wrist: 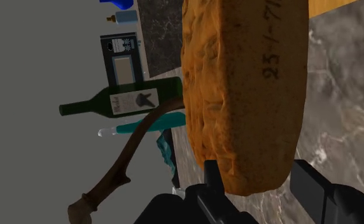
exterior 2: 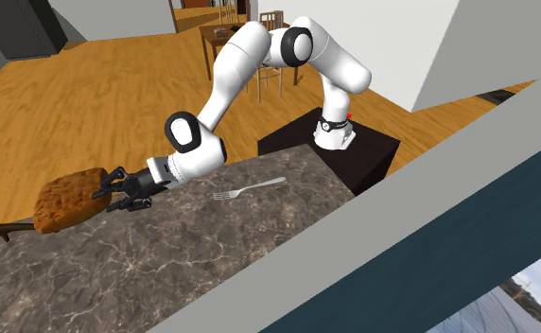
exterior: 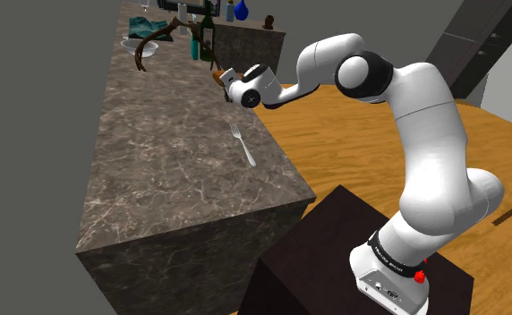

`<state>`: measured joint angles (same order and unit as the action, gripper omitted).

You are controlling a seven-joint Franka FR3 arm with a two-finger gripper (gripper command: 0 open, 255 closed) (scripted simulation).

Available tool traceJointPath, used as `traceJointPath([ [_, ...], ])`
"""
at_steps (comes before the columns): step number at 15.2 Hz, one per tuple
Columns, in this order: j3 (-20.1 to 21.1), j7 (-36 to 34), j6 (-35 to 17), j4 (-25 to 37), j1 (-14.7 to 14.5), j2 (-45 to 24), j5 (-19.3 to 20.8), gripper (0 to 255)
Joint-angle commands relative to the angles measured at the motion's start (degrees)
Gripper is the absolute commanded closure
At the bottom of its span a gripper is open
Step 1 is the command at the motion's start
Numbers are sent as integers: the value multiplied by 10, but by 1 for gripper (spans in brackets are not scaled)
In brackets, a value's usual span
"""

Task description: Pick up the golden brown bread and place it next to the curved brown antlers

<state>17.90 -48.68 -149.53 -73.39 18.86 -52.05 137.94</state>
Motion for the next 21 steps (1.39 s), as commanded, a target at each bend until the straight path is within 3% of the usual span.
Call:
traceJointPath([
  [1, -2, -2, 3, -4, 2, -1, 0, 255],
  [4, -2, -2, 3, -4, 3, -2, 1, 255],
  [5, -2, -2, 3, -5, 3, -1, 1, 0],
  [10, -2, -2, 3, -4, 3, -2, 1, 0],
  [14, 2, -58, 48, -154, 6, 98, 20, 0],
  [21, 3, -58, 48, -154, 6, 98, 20, 0],
])
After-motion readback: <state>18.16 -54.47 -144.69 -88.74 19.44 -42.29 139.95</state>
